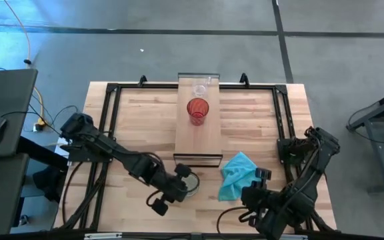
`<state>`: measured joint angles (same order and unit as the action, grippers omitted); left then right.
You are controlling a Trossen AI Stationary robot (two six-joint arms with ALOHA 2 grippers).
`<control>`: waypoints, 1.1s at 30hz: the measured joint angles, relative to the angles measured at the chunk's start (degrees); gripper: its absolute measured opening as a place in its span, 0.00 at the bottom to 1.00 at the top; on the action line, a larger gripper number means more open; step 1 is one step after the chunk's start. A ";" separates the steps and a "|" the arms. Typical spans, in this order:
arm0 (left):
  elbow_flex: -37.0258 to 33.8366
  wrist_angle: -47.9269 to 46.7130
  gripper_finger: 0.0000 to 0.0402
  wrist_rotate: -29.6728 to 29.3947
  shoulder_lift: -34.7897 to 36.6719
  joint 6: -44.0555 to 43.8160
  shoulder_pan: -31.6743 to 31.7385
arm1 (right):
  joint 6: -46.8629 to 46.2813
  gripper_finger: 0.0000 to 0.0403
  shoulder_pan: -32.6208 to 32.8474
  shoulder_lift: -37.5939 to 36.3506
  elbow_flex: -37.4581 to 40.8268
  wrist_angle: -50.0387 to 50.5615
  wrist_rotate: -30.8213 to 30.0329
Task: Stack small to large cups/mugs on shelf
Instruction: Put the yellow mug on the shelf
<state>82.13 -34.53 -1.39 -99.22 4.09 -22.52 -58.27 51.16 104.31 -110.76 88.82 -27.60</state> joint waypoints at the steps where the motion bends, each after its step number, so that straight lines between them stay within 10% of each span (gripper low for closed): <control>1: 0.00 0.00 0.17 -0.50 -0.65 -0.02 -0.12 | -0.14 0.29 0.06 0.00 0.00 -0.17 -0.50; 33: 0.01 -4.79 0.17 -3.89 -5.33 0.14 -1.21 | 0.88 0.29 0.00 -0.02 0.00 -3.37 -3.91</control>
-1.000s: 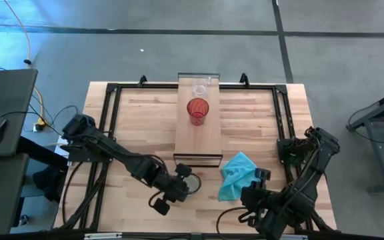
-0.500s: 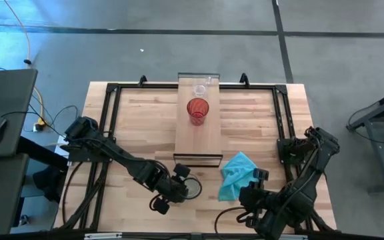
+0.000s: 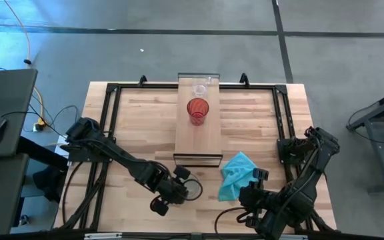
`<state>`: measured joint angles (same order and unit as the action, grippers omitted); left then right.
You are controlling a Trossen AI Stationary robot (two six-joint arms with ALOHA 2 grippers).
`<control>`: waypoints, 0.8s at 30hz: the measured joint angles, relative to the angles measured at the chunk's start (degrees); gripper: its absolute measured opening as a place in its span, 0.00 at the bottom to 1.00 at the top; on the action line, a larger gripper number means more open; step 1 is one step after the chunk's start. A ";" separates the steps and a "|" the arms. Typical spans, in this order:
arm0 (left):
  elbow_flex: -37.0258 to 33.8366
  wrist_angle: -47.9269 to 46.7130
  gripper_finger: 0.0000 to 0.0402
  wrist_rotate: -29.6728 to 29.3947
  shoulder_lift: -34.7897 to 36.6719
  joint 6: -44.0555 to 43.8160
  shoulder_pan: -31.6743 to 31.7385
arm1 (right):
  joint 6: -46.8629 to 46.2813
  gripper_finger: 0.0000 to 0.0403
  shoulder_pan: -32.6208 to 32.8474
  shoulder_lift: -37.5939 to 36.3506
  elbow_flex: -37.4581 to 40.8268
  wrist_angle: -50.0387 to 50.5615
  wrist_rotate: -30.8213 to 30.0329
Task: Stack small to large cups/mugs on shelf
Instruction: Put the yellow mug on the shelf
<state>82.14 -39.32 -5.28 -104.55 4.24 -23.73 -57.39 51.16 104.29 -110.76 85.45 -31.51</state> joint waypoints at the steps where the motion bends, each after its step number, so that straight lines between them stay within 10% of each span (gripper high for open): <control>1: 0.03 0.09 0.17 0.03 -0.22 0.01 0.08 | 0.00 0.29 0.00 0.00 0.00 0.00 -0.01; 24: 0.05 0.35 0.03 -3.20 -3.51 1.39 -0.29 | 1.51 0.29 0.00 -0.04 0.00 -0.90 -1.44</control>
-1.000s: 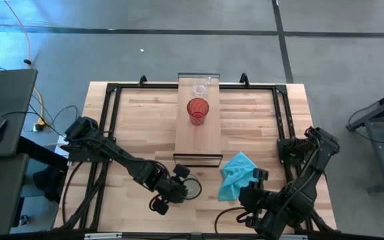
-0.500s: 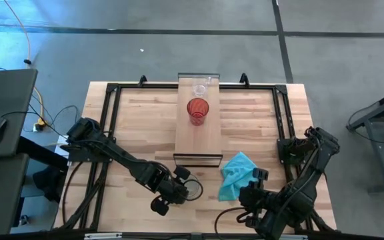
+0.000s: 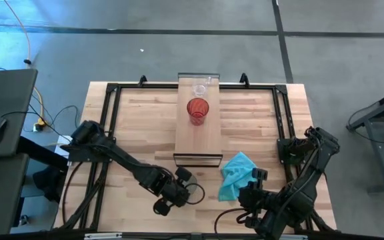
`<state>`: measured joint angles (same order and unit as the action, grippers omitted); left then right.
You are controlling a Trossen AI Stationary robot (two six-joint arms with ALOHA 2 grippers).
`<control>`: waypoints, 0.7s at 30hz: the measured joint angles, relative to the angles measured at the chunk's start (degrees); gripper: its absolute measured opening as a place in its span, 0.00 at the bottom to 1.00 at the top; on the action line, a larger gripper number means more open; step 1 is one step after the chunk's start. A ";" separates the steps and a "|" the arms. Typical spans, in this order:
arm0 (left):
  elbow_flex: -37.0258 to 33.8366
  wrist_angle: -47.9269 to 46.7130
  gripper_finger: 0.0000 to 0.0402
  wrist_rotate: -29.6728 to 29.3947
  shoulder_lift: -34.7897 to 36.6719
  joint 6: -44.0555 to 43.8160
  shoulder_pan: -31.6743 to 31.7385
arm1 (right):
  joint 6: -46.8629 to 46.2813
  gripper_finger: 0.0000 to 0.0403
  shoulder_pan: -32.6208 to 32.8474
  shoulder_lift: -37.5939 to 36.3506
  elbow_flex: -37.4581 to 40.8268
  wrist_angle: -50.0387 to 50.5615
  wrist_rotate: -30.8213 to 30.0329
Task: Stack small to large cups/mugs on shelf
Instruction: Put the yellow mug on the shelf
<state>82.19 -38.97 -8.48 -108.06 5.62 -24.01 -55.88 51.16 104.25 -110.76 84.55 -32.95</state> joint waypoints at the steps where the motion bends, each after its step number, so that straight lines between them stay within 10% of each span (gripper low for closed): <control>1: 0.36 -0.36 0.03 -0.74 -0.10 0.22 -0.11 | 0.00 0.29 0.04 0.02 0.00 0.00 0.02; 21: 23.75 -22.42 0.03 -1.70 0.05 1.74 -0.02 | -0.42 0.29 1.59 0.02 0.00 0.07 -0.59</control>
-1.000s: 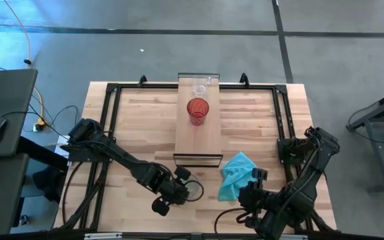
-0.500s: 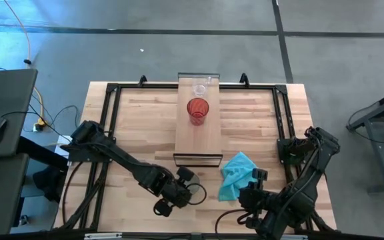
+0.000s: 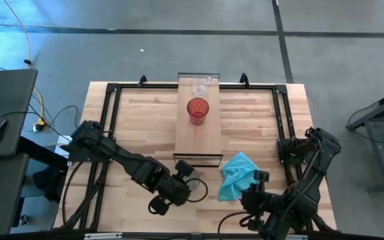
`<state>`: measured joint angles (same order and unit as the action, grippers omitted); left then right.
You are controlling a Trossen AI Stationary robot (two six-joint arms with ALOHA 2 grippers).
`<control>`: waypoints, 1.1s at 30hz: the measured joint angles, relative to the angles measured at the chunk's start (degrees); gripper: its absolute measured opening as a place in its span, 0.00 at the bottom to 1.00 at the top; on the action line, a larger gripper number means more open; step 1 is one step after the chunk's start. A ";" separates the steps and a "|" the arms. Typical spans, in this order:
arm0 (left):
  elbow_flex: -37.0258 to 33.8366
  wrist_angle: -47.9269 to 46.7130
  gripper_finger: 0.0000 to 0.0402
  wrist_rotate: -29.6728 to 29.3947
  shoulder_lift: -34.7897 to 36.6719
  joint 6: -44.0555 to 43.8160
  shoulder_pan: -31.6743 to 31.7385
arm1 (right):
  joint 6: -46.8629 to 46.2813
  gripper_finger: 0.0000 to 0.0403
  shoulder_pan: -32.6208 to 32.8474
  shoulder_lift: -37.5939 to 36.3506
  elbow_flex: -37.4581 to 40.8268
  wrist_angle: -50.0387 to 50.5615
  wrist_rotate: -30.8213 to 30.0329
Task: Stack small to large cups/mugs on shelf
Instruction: Put the yellow mug on the shelf
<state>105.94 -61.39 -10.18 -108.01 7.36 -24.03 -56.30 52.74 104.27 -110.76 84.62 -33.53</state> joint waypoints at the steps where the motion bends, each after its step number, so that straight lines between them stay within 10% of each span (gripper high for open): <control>1: 1.37 -1.85 0.03 -0.21 0.00 0.24 0.02 | -0.24 0.29 0.21 0.00 0.00 0.00 -0.09; 14: 18.90 -14.37 0.03 -6.14 0.00 5.34 4.52 | -1.81 0.29 2.20 -0.02 4.79 -6.63 2.76; 33: 20.92 -14.74 0.03 0.04 0.04 9.35 19.32 | -4.88 0.29 0.80 0.00 31.65 -40.29 14.10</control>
<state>126.87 -76.14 -10.14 -107.97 16.71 -4.71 -61.18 53.54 104.27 -79.11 44.33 -19.43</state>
